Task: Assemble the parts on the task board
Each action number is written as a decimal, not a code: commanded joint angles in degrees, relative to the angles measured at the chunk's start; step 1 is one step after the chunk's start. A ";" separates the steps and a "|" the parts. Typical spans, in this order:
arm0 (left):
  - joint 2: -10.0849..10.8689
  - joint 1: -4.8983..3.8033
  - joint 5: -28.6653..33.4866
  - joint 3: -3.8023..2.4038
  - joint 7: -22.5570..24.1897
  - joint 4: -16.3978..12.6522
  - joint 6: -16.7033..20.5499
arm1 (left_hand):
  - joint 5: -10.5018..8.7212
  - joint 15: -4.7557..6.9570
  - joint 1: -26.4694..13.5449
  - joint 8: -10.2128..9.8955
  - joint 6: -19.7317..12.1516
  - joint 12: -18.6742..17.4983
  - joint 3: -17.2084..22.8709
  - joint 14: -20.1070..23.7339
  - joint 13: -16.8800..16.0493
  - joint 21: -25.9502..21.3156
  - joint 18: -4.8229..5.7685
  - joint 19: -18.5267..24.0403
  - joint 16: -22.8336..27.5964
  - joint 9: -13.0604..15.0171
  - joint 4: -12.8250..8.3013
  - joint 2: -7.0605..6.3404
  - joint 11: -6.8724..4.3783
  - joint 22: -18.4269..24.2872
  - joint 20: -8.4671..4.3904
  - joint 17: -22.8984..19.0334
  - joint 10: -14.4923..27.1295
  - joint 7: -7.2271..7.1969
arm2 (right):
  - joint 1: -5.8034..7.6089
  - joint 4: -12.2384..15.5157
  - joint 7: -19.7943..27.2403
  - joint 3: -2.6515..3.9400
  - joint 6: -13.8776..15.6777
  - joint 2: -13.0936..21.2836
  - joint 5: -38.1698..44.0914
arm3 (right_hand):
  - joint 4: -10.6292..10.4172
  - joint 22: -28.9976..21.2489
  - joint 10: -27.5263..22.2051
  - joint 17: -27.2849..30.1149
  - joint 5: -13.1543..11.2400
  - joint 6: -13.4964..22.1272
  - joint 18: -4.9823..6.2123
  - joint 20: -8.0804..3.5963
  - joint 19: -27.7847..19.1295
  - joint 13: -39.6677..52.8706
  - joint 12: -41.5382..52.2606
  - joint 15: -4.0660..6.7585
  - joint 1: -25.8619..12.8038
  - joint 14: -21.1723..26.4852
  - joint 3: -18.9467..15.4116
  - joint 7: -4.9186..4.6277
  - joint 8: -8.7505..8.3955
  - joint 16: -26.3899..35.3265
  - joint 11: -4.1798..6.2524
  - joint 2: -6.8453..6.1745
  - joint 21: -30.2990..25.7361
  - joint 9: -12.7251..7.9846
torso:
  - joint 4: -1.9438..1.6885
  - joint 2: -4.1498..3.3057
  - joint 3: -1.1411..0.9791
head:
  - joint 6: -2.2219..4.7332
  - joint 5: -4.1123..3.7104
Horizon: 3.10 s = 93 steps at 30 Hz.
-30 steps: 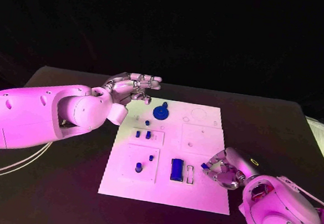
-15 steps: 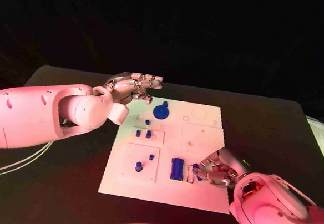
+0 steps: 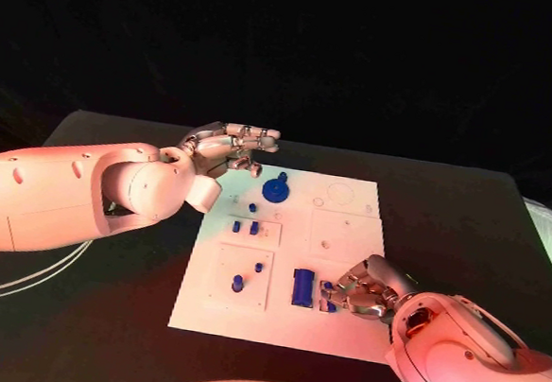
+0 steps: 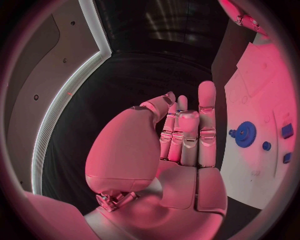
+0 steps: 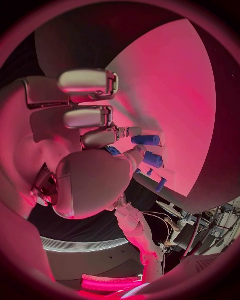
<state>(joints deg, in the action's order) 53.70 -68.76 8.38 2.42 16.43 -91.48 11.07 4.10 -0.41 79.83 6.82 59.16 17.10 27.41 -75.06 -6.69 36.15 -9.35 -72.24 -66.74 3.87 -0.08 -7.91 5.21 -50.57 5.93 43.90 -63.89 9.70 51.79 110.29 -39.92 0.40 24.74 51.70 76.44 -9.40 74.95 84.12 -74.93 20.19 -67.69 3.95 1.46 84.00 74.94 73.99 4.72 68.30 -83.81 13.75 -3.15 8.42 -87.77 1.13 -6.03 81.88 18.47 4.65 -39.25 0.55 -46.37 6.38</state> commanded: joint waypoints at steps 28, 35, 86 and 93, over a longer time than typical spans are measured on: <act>0.15 -0.04 -0.22 -0.04 -0.15 -0.44 -1.54 | 0.01 -0.03 -0.29 -0.16 -0.32 0.34 -0.33 0.41 -0.06 -0.47 -0.91 0.52 0.36 -0.01 -0.06 0.34 0.13 0.29 0.16 -0.22 0.60 0.11 | -0.02 -0.57 -1.94 0.00 -5.18 -1.25 0.51 | -3.52 2.94 1.58 -12.17 2.61 -2.13 -1.18 -1.01 1.56 6.18 0.99 0.99 -3.72 -5.59 -5.58 1.10 1.69 -0.32 1.02 1.56 0.31 1.54 | 0.06 0.01 -0.03 | 0.01 0.21; 0.20 -0.04 -0.22 -0.04 -0.19 -0.43 -1.58 | 0.01 -0.03 -0.29 -0.16 -0.32 0.34 -0.33 0.41 -0.06 -0.47 -0.91 0.52 0.36 -0.01 -0.06 0.34 0.13 0.29 0.16 -0.22 0.60 0.11 | -0.02 -0.36 -1.51 0.00 -4.96 -1.17 1.27 | -6.24 3.32 2.10 -12.37 2.73 -2.66 -1.27 -1.28 1.74 7.08 2.33 1.29 -6.08 -5.63 -8.46 1.50 2.56 -0.44 1.37 2.31 0.54 2.29 | 0.08 -0.01 -0.06 | 0.00 0.15; -5.15 2.20 1.86 0.35 3.52 10.87 0.77 | -0.02 -3.78 -1.51 -0.37 -0.85 -2.51 -1.73 18.97 2.87 -17.37 -0.39 19.03 34.09 -0.06 0.81 0.65 2.05 10.93 3.52 -25.98 2.47 0.78 | 9.42 -28.67 57.71 0.27 0.30 -4.21 -63.30 | 5.65 -48.66 -23.82 41.39 -12.16 12.06 6.23 5.04 -25.01 -39.65 -61.66 -6.20 17.08 18.18 -7.37 -6.66 -4.99 60.46 -6.64 6.39 -51.24 -4.09 | 0.55 5.65 1.32 | 4.49 -1.45; -9.02 3.23 3.45 0.38 6.13 16.94 2.37 | 0.02 -6.26 -1.67 -1.38 -0.45 -7.68 -1.63 18.90 3.14 -27.23 -1.05 26.42 47.87 -0.04 1.66 0.44 2.88 20.01 7.43 -32.49 1.41 0.70 | 9.76 -37.30 62.20 0.78 -3.10 -8.73 -66.78 | 5.28 -59.27 -20.39 55.11 -13.21 11.87 6.72 9.32 -26.85 -58.20 -70.33 -9.64 15.93 21.00 -2.19 -6.68 -4.76 77.60 -8.31 4.35 -65.48 -7.78 | 0.14 6.83 1.10 | 7.12 -1.79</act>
<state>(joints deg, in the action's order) 44.98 -65.60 10.11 2.84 19.34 -75.21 12.14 4.10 -6.59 78.68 5.59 58.53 9.71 25.76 -56.05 -3.58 9.45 -9.43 -46.12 -19.50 3.87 1.27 -7.40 8.09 -31.08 13.00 11.73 -62.25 10.33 61.52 73.75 16.50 1.13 25.21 43.39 14.74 -4.11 16.18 63.39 -20.48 7.30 -55.62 9.83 10.49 57.01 17.65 3.98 -4.64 84.34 -62.85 11.24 -10.11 3.62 -10.90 -7.35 -1.48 16.98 10.87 4.95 -33.18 1.74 -40.11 4.62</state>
